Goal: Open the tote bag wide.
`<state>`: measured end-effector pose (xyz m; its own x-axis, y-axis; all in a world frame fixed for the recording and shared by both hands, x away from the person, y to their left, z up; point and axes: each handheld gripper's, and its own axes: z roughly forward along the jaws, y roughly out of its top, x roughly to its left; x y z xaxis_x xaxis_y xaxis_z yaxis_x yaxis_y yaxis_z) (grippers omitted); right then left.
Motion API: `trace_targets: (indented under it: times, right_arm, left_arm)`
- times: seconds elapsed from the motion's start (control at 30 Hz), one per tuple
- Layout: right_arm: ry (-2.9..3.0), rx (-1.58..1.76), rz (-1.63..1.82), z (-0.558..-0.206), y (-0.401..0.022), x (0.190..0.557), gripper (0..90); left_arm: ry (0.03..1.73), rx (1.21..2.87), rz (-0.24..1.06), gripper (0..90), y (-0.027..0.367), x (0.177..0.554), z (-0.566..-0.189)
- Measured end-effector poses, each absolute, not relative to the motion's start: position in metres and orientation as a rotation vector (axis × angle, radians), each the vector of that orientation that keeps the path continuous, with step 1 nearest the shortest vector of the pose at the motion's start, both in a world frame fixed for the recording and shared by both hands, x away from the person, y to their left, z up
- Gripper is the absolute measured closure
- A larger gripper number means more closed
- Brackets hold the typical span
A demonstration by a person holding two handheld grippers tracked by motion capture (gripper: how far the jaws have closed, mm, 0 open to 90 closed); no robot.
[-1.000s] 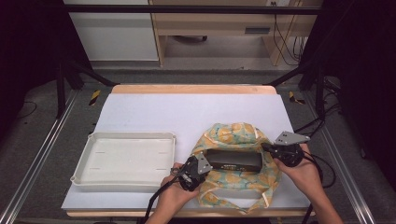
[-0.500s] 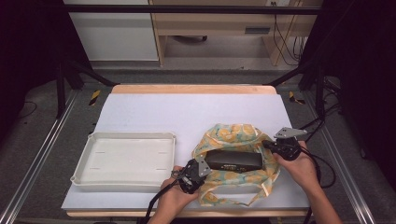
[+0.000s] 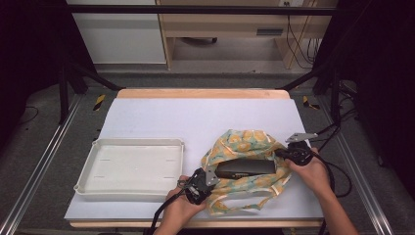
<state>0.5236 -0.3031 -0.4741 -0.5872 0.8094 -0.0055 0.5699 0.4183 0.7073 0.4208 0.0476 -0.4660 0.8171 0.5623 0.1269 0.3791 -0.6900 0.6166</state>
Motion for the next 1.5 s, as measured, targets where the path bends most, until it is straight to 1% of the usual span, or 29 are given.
trace_targets:
  times: [0.13,0.23,0.43,0.5,0.57,0.63,0.77,0.83,1.07,1.23,1.5]
  right_arm:
    - [2.328,1.188,0.956,-0.474,-0.303,0.523,90.0]
    - [2.296,1.158,0.985,-0.463,-0.301,0.515,90.0]
    - [2.235,1.05,1.04,-0.429,-0.296,0.476,90.0]
    - [2.238,1.02,1.055,-0.424,-0.293,0.462,90.0]
    - [2.247,0.989,1.07,-0.422,-0.289,0.445,90.0]
    - [2.271,0.948,1.076,-0.423,-0.284,0.428,90.0]
    - [2.301,0.903,1.087,-0.43,-0.28,0.411,90.0]
    - [2.325,0.888,1.092,-0.435,-0.278,0.405,90.0]
    - [2.418,0.87,1.051,-0.452,-0.275,0.408,90.0]
    - [2.498,0.866,0.978,-0.464,-0.271,0.406,90.0]
    - [2.533,0.878,0.951,-0.471,-0.276,0.403,90.0]
  left_arm:
    - [0.694,2.402,0.406,90.0,0.05,0.42,-0.465]
    - [0.684,2.367,0.408,90.0,0.051,0.419,-0.457]
    - [0.659,2.285,0.419,90.0,0.051,0.419,-0.425]
    - [0.66,2.263,0.455,90.0,0.05,0.424,-0.415]
    - [0.667,2.249,0.462,90.0,0.048,0.432,-0.41]
    - [0.678,2.233,0.474,90.0,0.045,0.443,-0.406]
    - [0.7,2.233,0.513,90.0,0.037,0.462,-0.403]
    - [0.718,2.237,0.504,90.0,0.035,0.47,-0.406]
    - [0.787,2.283,0.532,90.0,0.031,0.488,-0.422]
    - [0.826,2.325,0.511,90.0,0.033,0.494,-0.432]
    - [0.867,2.377,0.49,90.0,0.036,0.501,-0.44]
